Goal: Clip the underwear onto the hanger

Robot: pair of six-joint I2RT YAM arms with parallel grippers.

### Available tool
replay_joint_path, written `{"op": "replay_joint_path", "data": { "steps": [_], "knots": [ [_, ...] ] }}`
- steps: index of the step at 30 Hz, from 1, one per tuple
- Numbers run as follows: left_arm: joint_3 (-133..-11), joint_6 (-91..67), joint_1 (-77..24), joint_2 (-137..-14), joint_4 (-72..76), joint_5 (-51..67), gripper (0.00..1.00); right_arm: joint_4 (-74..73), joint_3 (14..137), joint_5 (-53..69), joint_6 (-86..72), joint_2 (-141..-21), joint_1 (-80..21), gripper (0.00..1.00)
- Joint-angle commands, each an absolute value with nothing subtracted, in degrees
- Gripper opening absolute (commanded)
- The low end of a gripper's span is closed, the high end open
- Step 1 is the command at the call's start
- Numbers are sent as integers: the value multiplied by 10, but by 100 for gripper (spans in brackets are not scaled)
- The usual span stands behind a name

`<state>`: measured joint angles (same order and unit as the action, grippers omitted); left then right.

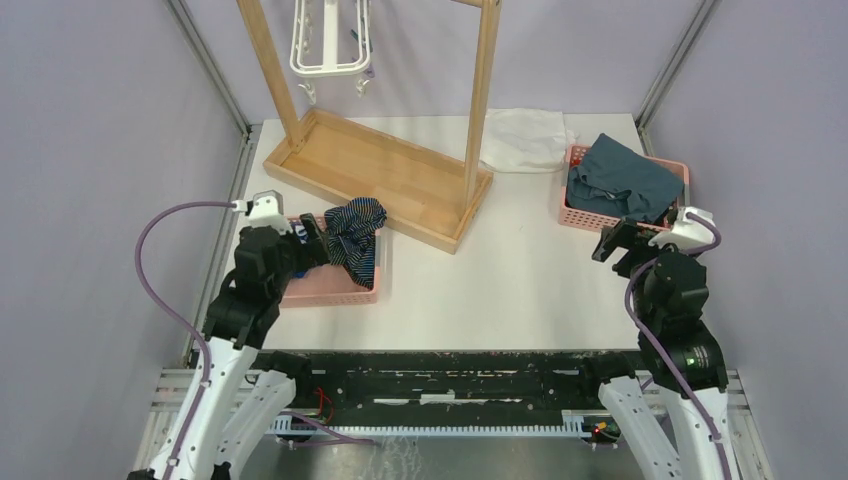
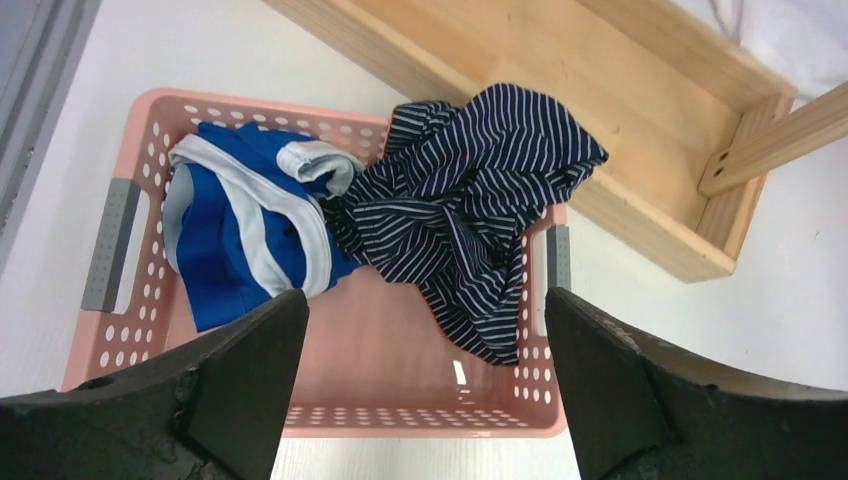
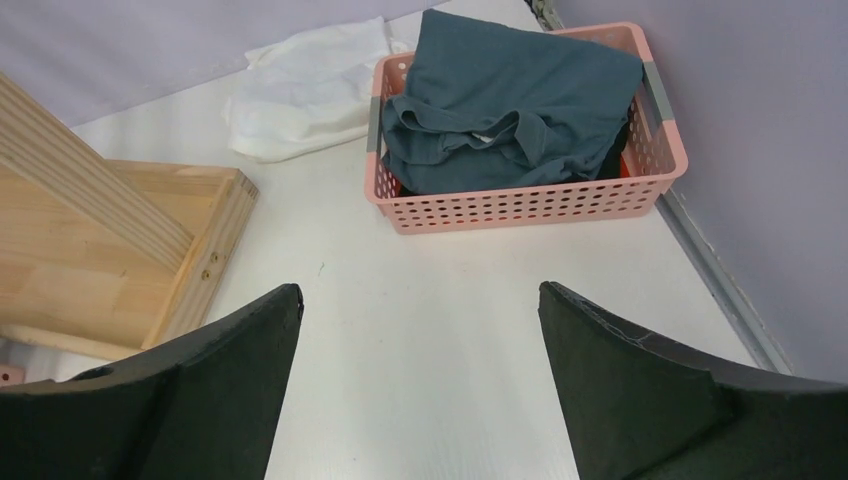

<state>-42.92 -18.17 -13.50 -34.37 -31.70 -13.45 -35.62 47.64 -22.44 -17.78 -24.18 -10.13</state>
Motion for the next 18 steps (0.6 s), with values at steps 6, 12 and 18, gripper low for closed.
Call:
{"op": "replay_joint_path", "data": {
  "steps": [6,12,18],
  "knots": [
    [-514,-197,-161,-424,-397,-151,98,-406,578,-165,-217,-297,-63,99],
    [-515,-205,-167,-418,-368,-155,99,-416,577,-100,-241,-317,-54,100],
    [-532,-214,-169,-464,-321,-106,99,-446,567,-50,-249,-344,-50,100]
  ]
}}
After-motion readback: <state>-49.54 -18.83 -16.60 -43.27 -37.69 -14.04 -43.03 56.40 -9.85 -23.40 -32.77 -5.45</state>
